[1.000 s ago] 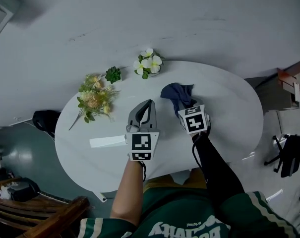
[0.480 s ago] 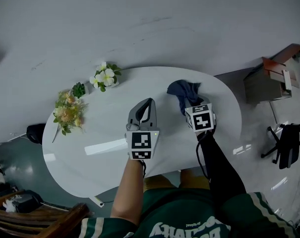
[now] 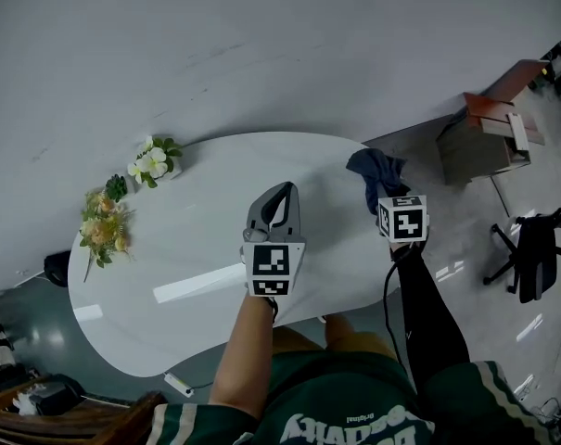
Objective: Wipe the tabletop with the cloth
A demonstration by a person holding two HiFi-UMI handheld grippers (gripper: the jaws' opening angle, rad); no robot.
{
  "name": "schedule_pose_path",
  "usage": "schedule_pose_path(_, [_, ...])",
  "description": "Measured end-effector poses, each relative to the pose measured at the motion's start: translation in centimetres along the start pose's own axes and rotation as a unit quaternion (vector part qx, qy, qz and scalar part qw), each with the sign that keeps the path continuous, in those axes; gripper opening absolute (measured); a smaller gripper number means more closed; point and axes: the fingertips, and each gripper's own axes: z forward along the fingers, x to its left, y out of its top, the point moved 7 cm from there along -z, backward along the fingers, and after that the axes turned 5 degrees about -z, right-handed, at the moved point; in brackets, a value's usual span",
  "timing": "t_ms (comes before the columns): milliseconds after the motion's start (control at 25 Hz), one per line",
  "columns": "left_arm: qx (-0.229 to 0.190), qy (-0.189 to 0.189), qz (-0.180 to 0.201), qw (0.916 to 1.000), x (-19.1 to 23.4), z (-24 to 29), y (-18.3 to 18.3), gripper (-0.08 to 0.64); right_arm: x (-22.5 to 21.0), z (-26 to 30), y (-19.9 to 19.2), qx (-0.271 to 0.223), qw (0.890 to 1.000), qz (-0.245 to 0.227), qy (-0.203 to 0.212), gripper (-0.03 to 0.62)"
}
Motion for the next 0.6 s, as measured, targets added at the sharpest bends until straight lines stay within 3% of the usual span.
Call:
schedule_pose_path(360, [-0.008, 0.016, 0.003, 0.9998, -1.6, -2.6, 0.9, -0.003, -4.0, -2.2, -2.7, -0.013, 0.999, 0.043, -0.026, 0.092])
schedule_pose_path(480, [-0.009, 0.037, 0.005, 0.9993, -0.3, -4.9, 0.9, -0.003, -2.2, -2.9, -2.0, -0.036, 0.998, 0.057, -0.003, 0.092])
schedule_pose_path(600, [-0.013, 0.066, 0.002, 0.9977, 2.3, -8.2, 0.5, -0.003, 2.2, -3.5, -0.6, -0.061, 0.996, 0.057, 0.038, 0.092])
